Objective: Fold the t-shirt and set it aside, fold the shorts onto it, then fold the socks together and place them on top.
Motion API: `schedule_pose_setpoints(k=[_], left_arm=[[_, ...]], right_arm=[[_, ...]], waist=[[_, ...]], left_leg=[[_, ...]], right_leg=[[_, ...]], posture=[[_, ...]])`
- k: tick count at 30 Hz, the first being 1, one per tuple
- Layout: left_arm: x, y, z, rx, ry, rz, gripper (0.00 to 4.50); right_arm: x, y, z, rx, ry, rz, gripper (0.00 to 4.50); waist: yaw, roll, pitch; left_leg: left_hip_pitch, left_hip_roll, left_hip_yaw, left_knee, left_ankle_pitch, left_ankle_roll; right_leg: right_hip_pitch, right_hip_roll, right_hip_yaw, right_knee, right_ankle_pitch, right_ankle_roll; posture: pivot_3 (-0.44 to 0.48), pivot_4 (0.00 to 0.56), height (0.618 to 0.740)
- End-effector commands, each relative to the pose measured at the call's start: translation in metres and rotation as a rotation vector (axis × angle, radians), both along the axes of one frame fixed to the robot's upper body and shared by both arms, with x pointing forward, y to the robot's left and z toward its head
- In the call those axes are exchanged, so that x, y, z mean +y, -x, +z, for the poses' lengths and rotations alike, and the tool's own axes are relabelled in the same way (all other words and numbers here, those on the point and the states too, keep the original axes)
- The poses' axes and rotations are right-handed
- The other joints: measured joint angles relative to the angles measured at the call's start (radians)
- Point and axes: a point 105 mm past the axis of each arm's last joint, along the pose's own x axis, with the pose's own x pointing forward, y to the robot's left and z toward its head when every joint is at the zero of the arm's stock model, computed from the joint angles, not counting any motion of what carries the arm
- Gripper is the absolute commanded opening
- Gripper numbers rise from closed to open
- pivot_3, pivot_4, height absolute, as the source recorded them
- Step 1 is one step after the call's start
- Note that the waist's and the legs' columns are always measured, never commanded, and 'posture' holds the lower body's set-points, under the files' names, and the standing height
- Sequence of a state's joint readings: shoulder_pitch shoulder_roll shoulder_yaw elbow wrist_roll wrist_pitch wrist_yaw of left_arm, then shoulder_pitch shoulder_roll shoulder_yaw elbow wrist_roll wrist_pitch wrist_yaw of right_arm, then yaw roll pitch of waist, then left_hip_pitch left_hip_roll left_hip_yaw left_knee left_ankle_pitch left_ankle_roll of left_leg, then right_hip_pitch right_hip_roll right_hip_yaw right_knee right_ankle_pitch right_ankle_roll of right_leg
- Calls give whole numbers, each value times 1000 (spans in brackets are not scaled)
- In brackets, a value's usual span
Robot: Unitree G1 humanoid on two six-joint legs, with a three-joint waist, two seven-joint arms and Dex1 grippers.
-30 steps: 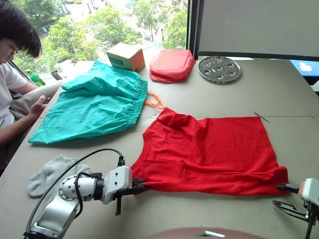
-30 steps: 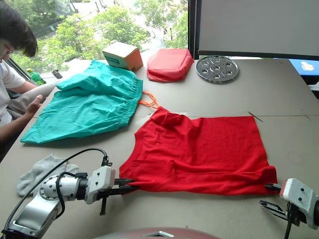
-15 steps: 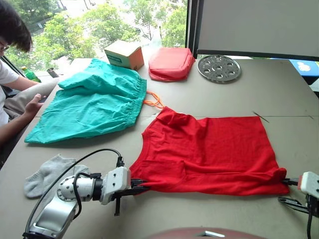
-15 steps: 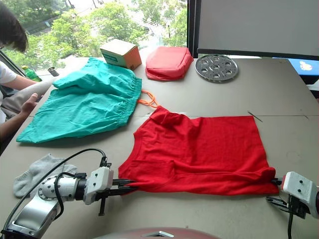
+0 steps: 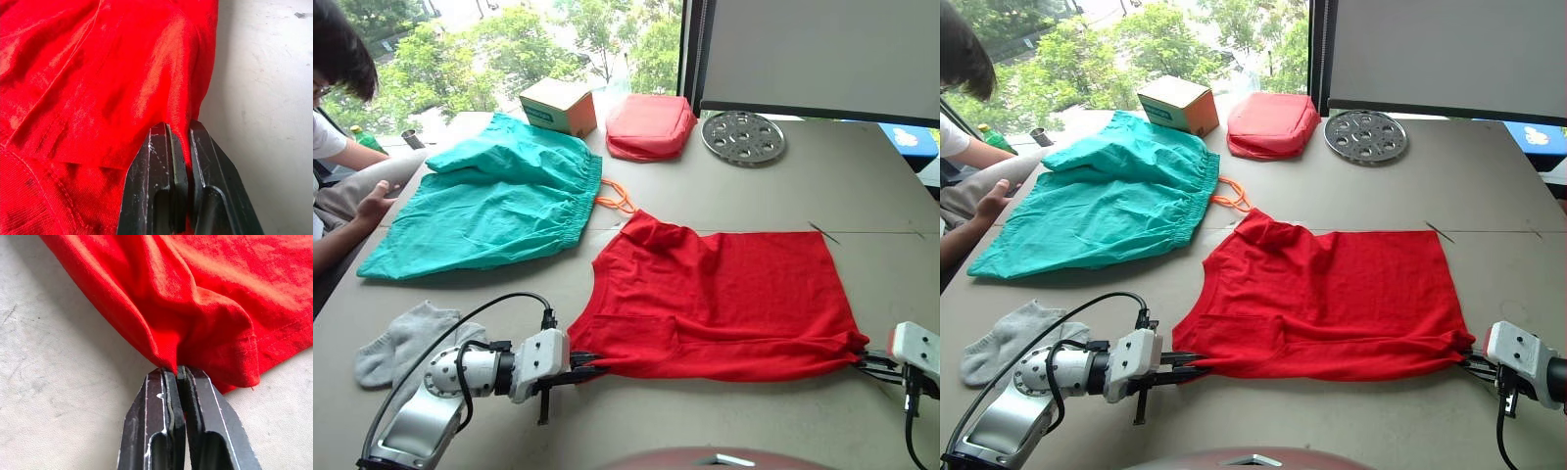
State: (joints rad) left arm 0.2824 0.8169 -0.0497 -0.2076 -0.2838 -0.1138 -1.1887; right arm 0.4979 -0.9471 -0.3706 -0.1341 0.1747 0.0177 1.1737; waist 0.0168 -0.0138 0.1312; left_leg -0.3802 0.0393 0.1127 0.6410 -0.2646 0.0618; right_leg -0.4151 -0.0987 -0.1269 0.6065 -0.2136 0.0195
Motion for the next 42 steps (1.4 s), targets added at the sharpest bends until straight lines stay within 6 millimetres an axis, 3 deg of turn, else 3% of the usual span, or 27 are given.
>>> schedule_pose_setpoints(k=[1, 7, 18, 29, 32, 36, 39, 42], left_arm=[[1, 16, -10, 140, 27, 7, 0], [-3, 30, 11, 291, 114, -28, 0], [5, 47, 10, 302, 38, -115, 0], [2, 56, 15, 345, 48, -114, 0], [3, 53, 29, 386, 121, -69, 814], [10, 41, 64, 453, 247, 18, 2348], [15, 14, 99, 471, 396, 88, 2348], [9, -27, 113, 343, 470, 200, 2348]], right_arm=[[-1, 8, -1, 23, -15, -7, 44], [-4, 23, 7, 69, -29, -7, 44], [-6, 64, 11, 202, -44, -27, 44], [-6, 68, 11, 196, -43, -52, 44], [-4, 67, 19, 196, -74, -52, 729], [-14, 70, 46, 170, -152, -151, 2589], [-17, 75, 75, 153, -277, -224, 2589], [-8, 49, 101, 12, -377, -236, 2589]], waist=[[0, 1, 1], [3, 3, 7], [18, 7, 12], [20, 8, 15], [20, 8, 15], [20, 8, 16], [25, 8, 18], [23, 9, 17]], left_leg=[[0, 0, 0, 0, 0, 0], [-1, 0, -1, 0, 0, 0], [-2, 0, -2, -1, 0, 0], [-3, 0, -2, -2, 0, 0], [-3, 0, -2, -3, 0, 0], [-3, 0, -2, -3, 0, 0], [-3, 0, -3, -3, 0, 0], [-3, -1, -4, -3, 0, 0]], right_leg=[[0, 0, 0, 0, 0, 0], [0, 0, -2, 0, 0, 0], [0, 0, -2, -3, 0, 0], [-1, -1, -1, -5, 0, 0], [-1, -1, -1, -5, 0, 0], [-1, -1, -1, -5, 0, 0], [0, -1, -1, -5, 0, 0], [0, -1, -1, -5, 0, 0]], posture=[[0, 150, 739], [0, 150, 739], [0, 150, 739], [0, 150, 739], [0, 150, 739], [0, 150, 739], [0, 150, 739], [0, 150, 739]])
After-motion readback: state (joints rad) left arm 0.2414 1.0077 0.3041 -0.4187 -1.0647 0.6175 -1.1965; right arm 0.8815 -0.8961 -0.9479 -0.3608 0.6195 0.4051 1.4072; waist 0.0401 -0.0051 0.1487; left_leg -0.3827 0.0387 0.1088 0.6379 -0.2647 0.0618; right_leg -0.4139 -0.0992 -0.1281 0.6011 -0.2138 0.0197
